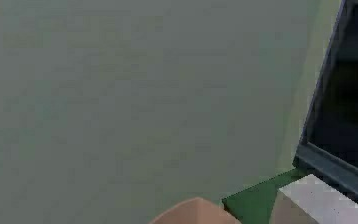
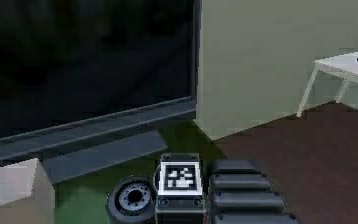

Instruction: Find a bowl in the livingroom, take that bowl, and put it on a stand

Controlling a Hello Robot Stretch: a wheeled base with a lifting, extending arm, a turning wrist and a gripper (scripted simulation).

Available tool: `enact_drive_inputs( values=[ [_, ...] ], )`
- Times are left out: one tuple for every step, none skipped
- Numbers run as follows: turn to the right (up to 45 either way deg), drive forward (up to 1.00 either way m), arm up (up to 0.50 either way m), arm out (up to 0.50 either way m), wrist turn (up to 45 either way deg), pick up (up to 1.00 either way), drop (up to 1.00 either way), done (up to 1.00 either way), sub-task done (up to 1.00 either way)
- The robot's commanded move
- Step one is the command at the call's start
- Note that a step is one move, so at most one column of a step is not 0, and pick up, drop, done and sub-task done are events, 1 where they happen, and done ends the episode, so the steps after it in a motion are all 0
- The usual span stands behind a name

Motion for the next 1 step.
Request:
enact_drive_inputs(
  values=[
    [33.0, 0.0, 0.0, 0.0, 0.0, 0.0, 0.0, 0.0, 0.0]
  ],
)
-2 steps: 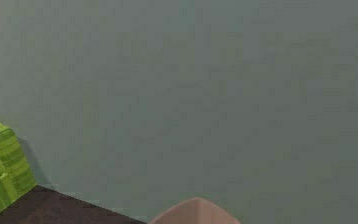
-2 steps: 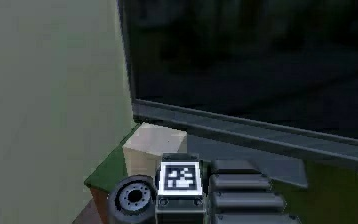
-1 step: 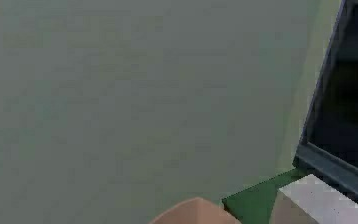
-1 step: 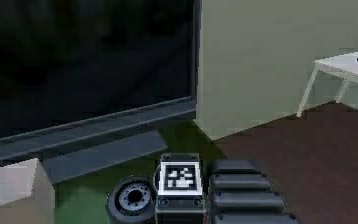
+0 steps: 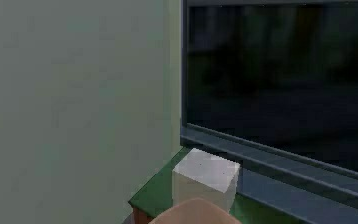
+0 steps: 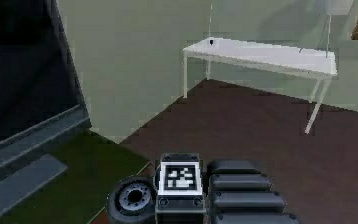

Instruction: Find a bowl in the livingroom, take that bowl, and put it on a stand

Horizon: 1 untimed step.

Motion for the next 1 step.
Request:
enact_drive_inputs(
  values=[
    [0.0, 0.25, 0.0, 0.0, 0.0, 0.0, 0.0, 0.0, 0.0]
  ],
)
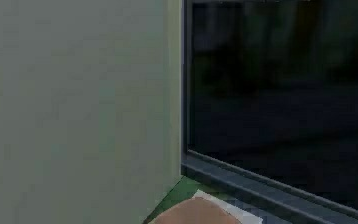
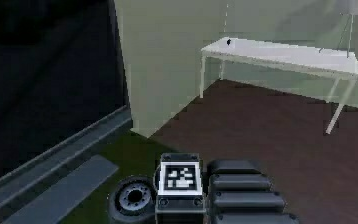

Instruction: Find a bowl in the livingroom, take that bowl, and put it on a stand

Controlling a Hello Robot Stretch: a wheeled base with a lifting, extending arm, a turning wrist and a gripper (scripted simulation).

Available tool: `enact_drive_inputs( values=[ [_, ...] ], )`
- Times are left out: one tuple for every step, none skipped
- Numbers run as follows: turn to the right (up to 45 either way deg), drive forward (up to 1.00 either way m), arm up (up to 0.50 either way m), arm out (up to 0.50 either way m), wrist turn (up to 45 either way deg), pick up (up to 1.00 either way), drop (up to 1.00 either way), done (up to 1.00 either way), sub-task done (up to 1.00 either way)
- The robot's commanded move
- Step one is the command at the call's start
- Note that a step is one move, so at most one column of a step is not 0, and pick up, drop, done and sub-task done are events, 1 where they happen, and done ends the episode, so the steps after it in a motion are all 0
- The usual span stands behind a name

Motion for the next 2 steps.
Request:
enact_drive_inputs(
  values=[
    [-45.0, 0.0, 0.0, 0.0, 0.0, 0.0, 0.0, 0.0, 0.0],
    [-45.0, 0.0, 0.0, 0.0, 0.0, 0.0, 0.0, 0.0, 0.0]
  ],
)
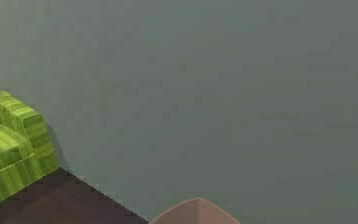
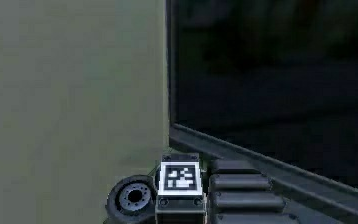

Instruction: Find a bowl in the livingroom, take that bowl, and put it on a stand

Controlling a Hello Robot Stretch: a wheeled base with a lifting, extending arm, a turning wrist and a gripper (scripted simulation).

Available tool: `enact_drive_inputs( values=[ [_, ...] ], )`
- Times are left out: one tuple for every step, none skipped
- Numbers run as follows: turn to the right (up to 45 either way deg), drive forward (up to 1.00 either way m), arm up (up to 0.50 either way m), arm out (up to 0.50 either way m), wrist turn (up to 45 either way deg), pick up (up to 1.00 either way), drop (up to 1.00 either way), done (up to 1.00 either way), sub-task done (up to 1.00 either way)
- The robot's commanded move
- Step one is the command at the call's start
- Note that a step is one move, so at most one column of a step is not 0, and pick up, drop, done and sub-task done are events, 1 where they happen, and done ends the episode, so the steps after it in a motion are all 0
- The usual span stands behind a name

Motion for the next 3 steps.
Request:
enact_drive_inputs(
  values=[
    [-9.0, 0.0, 0.0, 0.0, 0.0, 0.0, 0.0, 0.0, 0.0],
    [-3.0, 0.0, 0.0, 0.0, 0.0, 0.0, 0.0, 0.0, 0.0],
    [45.0, 0.0, 0.0, 0.0, 0.0, 0.0, 0.0, 0.0, 0.0]
  ],
)
